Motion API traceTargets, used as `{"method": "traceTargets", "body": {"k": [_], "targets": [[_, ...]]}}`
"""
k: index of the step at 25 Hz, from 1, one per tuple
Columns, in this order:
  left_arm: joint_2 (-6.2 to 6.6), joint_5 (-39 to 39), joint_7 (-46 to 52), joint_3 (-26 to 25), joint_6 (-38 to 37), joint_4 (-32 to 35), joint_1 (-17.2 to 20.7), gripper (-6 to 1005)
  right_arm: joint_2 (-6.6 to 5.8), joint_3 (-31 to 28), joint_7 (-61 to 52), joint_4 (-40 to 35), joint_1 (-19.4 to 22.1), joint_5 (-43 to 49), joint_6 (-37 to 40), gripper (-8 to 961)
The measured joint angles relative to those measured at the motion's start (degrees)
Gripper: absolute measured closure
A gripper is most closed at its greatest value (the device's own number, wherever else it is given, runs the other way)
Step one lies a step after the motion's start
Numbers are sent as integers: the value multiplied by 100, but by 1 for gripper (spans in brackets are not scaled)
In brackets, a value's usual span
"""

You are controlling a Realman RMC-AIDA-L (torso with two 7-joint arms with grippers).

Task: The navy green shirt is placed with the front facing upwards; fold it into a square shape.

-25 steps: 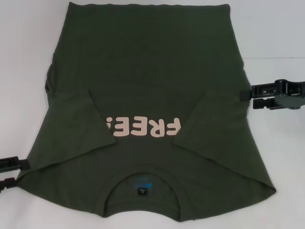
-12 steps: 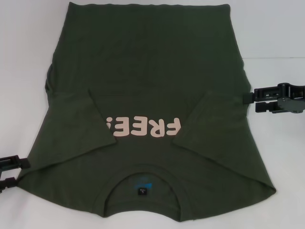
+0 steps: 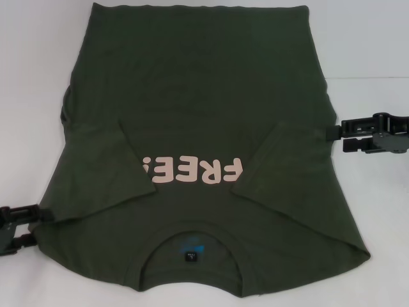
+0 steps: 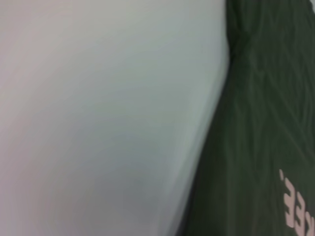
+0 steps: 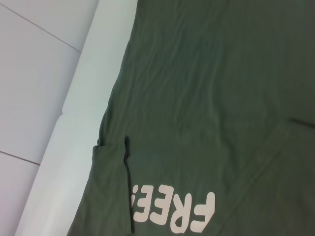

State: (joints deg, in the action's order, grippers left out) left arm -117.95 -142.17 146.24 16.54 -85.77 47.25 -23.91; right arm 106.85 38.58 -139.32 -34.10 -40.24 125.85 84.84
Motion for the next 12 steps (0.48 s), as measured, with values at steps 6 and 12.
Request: {"method": "traceTargets", "body": {"k": [6,12], "targets": [[-9,-13,-58,54,33,-167,-197,279,2,-61,7,0,37,0,69,218],[12,-21,-66,182,138,-250,-332,282,-6,-246,25,0,81,1,153,219]]}}
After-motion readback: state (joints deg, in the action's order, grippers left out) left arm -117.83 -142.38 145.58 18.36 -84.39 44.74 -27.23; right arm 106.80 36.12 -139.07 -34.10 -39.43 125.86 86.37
